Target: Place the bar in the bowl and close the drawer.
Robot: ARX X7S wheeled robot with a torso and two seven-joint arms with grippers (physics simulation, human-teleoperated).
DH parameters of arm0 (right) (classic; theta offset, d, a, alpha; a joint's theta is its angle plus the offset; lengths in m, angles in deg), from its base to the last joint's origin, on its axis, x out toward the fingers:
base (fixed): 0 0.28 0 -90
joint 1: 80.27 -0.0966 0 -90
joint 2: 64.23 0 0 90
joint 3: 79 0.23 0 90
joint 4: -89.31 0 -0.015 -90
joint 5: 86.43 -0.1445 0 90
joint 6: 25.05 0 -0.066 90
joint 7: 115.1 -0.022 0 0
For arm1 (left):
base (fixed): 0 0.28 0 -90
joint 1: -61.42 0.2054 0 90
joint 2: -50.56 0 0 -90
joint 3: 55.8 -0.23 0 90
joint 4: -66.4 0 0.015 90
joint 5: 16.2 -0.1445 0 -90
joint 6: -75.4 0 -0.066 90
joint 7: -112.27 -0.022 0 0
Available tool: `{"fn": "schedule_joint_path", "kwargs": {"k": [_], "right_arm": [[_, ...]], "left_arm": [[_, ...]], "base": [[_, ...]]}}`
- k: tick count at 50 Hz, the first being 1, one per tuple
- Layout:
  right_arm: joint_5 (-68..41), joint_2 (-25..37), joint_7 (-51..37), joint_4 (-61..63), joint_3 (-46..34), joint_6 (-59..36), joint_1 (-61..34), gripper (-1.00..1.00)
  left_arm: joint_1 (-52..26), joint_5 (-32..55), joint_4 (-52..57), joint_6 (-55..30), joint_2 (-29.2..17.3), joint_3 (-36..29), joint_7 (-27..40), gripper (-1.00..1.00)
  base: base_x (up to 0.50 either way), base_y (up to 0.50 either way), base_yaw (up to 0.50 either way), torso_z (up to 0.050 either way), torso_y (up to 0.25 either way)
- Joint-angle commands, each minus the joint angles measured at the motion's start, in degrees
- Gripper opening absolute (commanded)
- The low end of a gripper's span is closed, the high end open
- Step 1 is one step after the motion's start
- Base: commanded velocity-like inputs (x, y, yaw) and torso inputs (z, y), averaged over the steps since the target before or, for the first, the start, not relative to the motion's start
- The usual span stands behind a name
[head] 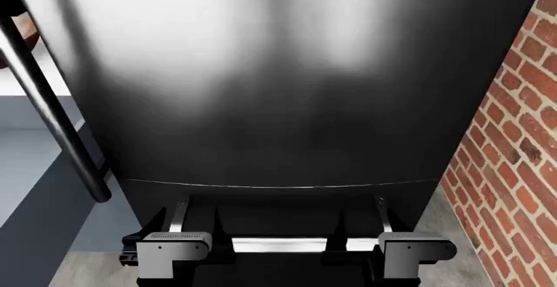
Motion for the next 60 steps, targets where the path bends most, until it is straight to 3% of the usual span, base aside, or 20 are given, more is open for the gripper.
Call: {"fn": "schedule_joint_path", "kwargs": {"k": [1, 11, 27, 40, 60], "right_arm": [[-0.68, 0.91, -1.1, -0.03, -1.3, -0.26, -0.03, 1.0], [-1.89, 2.65, -3.31, 8.72, -3.82, -5.47, 0.81, 1.0], [-0.09, 5.19, -5.97, 22.77, -6.28, -13.82, 1.63, 1.0], [-0.24, 7.44, -6.17, 32.09, -5.9, -27.83, -6.41, 1.0], [-1.64, 9.6, -5.83, 35.45, -5.36, -38.02, -15.79, 1.0]], "left_arm": [[0.08, 1.0, 0.47, -0.75, -0.94, -0.99, 0.98, 1.0], [2.22, 3.01, 8.02, -5.5, -3.09, -2.13, 3.12, 1.0], [3.38, 3.18, 21.71, -13.24, -6.33, -3.2, 4.66, 1.0], [-6.17, 5.75, 30.35, -25.76, -10.27, 0.01, 4.78, 1.0], [-16.16, 6.97, 31.33, -34.48, -12.11, 0.81, 5.73, 1.0]], "base": [[0.0, 0.0, 0.0, 0.0, 0.0], [0.0, 0.0, 0.0, 0.002, 0.0], [0.0, 0.0, 0.0, 0.05, 0.0], [0.0, 0.0, 0.0, 0.05, 0.0], [0.0, 0.0, 0.0, 0.05, 0.0]]}}
